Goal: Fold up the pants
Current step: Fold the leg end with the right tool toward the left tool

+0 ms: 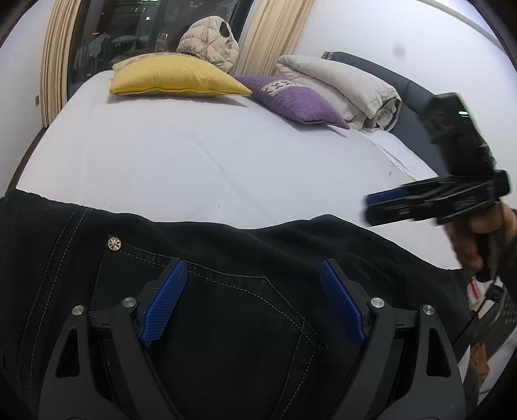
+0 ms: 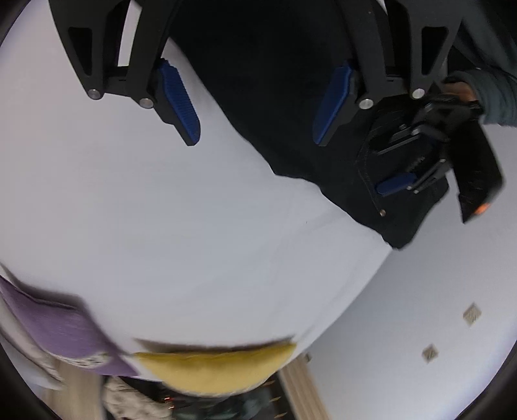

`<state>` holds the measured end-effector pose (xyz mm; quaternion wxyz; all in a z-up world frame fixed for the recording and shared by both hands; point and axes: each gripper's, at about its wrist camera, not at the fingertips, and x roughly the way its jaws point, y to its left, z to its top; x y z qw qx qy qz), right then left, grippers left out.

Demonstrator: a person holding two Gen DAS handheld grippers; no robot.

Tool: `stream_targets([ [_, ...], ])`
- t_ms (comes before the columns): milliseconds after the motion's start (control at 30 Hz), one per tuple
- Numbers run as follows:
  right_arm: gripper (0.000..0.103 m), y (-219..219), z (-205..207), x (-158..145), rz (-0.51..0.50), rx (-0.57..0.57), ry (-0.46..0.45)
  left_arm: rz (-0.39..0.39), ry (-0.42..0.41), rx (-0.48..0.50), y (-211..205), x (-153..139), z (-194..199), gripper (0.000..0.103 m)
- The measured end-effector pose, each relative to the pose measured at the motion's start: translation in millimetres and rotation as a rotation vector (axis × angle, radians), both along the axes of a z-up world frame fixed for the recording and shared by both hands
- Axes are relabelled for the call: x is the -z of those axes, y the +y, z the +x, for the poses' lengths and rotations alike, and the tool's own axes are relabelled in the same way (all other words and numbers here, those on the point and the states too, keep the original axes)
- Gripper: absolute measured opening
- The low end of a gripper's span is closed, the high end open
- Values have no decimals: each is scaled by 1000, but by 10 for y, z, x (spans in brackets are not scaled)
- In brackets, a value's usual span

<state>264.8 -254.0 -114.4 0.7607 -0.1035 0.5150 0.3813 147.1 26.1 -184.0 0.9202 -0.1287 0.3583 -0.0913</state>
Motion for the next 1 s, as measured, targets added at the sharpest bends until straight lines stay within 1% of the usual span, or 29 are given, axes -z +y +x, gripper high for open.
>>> stream_targets([
  [33,66,58,20,51,-5,-16,15,0,1,3,4,19,8,84],
  [100,54,166,60,157,-32,-56,31,1,2,10,6,31,14,84],
  [133,51,210,65,186,-48,-69,34,2,2,14,4,37,15,84],
  [233,33,322,100,316,-107,-119,59,-5,2,16,12,52,24,84],
  [267,16,358,112,352,-131,-130,56,-8,3,17,11,57,25,84],
  [300,9,377,115,356,-136,-136,46,-11,3,16,13,61,25,84],
  [367,5,383,97,344,-144,-128,25,-8,2,16,5,67,24,84],
  [400,4,386,81,341,-158,-113,0,-4,1,15,-5,69,28,84],
  [467,2,378,59,358,-185,-76,-41,2,-2,14,-20,70,14,84],
  [533,1,353,109,418,-212,-5,-79,-2,-2,12,-17,79,23,84],
  [600,1,286,240,500,-174,92,-49,-8,-1,4,6,88,25,84],
  [633,0,274,267,519,-153,125,-58,-9,0,1,13,90,26,84],
  [700,0,145,330,521,-228,249,-183,-13,5,-1,27,105,28,84],
  [733,0,-8,384,498,-210,315,-169,-16,5,-2,35,99,24,84],
  [767,1,-182,416,442,-182,385,-135,-20,4,-2,43,94,21,84],
  [800,7,-358,382,311,-118,434,-104,-23,3,-2,50,93,21,84],
  [833,7,-447,300,167,-35,436,-104,-24,3,-3,53,95,22,84],
  [867,11,-506,163,38,29,410,-116,-21,5,-5,49,97,28,84],
  [900,18,-539,-1,-57,80,369,-112,-16,8,-6,46,94,56,84],
  [933,21,-541,-135,-83,120,342,-88,-6,10,-7,32,93,66,84],
  [967,25,-544,-272,-51,152,316,-45,0,12,-7,25,94,73,84],
  [1000,27,-494,-390,20,146,308,-25,3,12,-7,22,93,76,84],
])
